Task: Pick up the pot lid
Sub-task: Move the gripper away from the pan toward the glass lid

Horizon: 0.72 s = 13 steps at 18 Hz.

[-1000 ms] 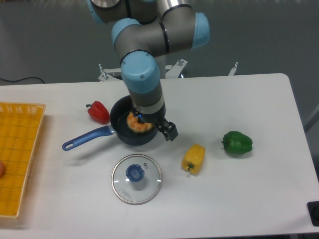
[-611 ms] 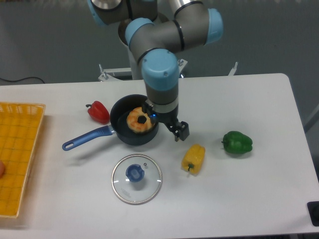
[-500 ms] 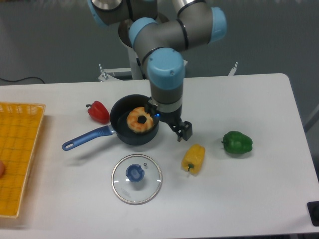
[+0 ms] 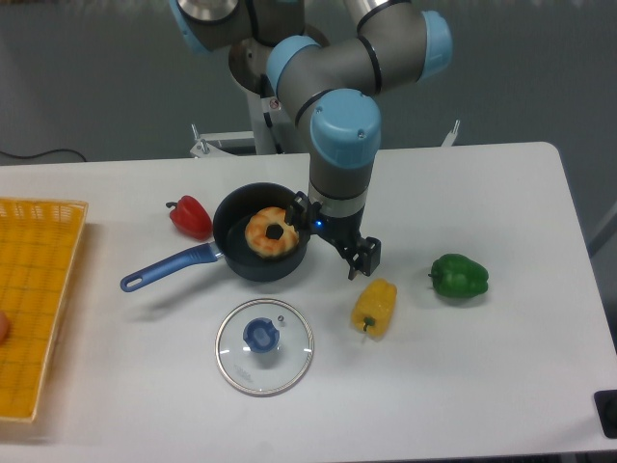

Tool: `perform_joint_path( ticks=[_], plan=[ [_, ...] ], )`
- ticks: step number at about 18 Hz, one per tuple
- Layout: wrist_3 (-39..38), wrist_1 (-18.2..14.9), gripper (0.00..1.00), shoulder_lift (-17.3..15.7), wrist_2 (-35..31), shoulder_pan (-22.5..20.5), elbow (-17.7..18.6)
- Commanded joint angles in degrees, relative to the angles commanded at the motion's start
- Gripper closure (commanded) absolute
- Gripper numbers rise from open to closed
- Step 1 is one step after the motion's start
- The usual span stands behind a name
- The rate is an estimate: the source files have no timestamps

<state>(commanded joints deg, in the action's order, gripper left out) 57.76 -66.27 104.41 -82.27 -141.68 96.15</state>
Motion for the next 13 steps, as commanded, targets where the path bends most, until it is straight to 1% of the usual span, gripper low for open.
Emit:
perform_joint_path(
  ticks=[1, 3, 7, 10, 13],
  plan=[
    [-1.6, 0.3, 0.0, 0.3, 0.0, 0.1, -0.1],
    [-4.4, 2.5, 0.0, 0.5, 0.9, 0.4, 0.0],
    [-11.1, 3.1, 0.0, 1.8, 0.8, 1.5, 0.0],
    [-11.6, 3.2, 0.0, 3.1, 0.9, 2.7, -0.9],
    [-11.4, 6.3, 0.0, 4.7, 1.1, 4.0, -1.9]
  ],
)
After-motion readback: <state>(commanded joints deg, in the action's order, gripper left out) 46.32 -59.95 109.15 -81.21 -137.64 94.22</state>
